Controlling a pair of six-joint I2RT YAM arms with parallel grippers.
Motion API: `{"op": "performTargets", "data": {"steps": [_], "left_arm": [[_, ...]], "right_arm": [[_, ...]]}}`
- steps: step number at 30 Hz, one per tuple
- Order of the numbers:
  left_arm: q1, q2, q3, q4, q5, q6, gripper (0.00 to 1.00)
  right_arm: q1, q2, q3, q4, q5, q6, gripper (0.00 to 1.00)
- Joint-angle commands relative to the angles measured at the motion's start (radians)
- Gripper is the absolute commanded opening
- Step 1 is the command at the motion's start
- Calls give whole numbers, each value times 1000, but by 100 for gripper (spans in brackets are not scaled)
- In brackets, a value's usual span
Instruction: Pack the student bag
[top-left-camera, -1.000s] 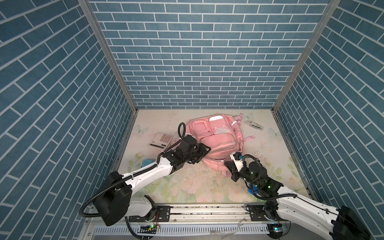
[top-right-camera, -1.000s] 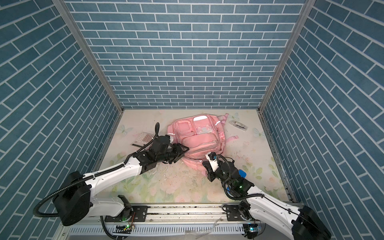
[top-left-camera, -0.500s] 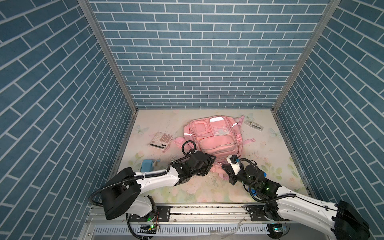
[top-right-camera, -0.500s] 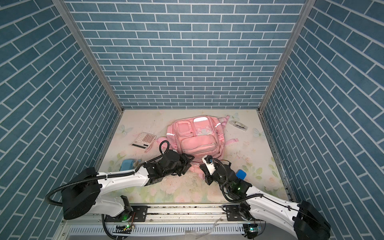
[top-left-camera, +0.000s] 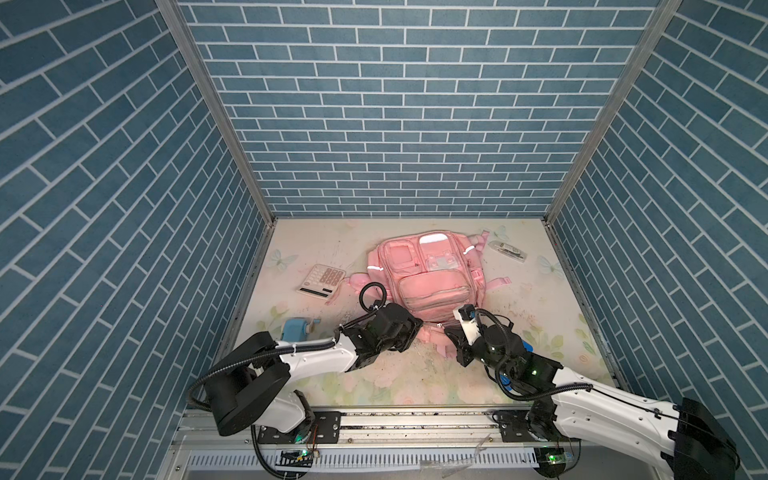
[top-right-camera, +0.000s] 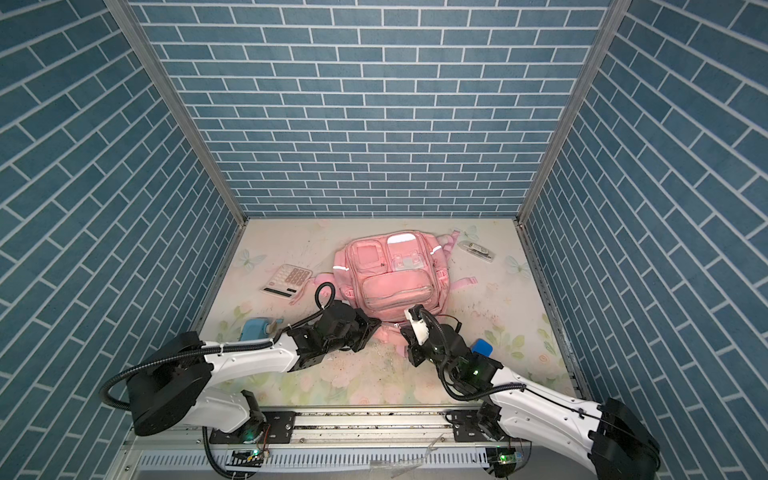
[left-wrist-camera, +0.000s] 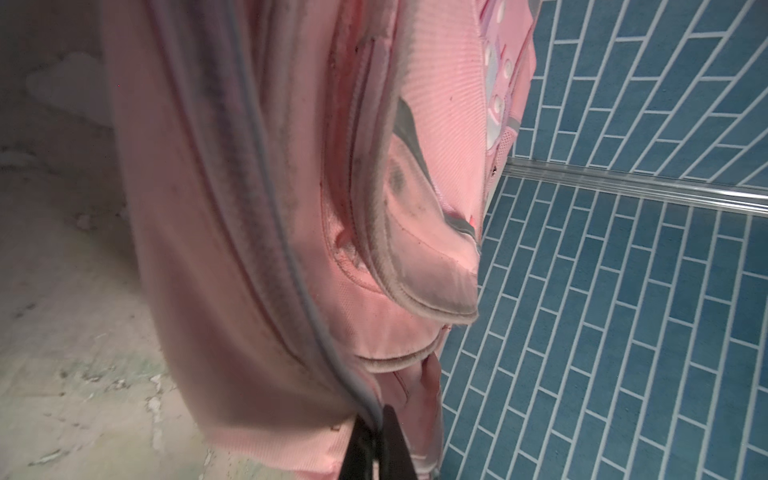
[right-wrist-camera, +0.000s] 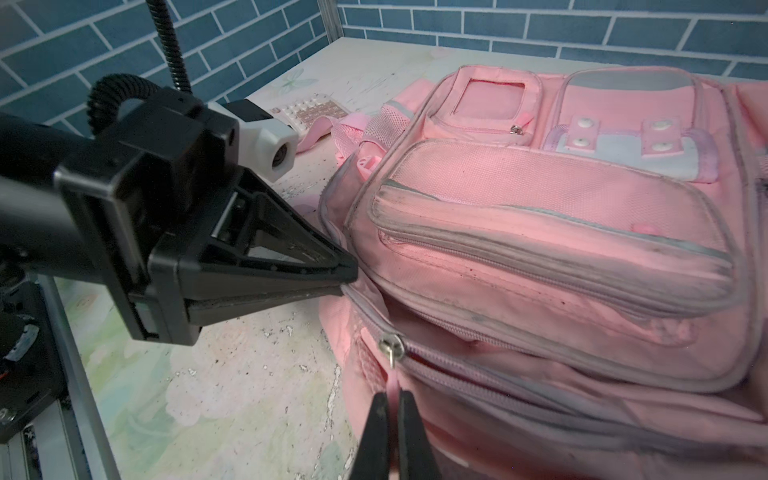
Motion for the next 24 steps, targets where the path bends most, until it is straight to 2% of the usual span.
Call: {"op": "performTargets", "data": {"steps": [1,6,14,21,24], "left_arm": [[75,-74,-22,-78,-5,109,0],[178,-139,-25,-159,117,241,0],[313,-172,-16,-246,259,386,0],[428,-150,76,-396,324,561,0],[464,-121,125,-437,346,616,0]], "right_arm": [[-14,-58,31,-55,104,43,0],[-106,-91,20,-101,71,54,0],[-226,-77,37,-130,16,11,0],[-294,-10,60,-101,-41,-36,0],[-293,21,69,-65,-110,-58,0]]}}
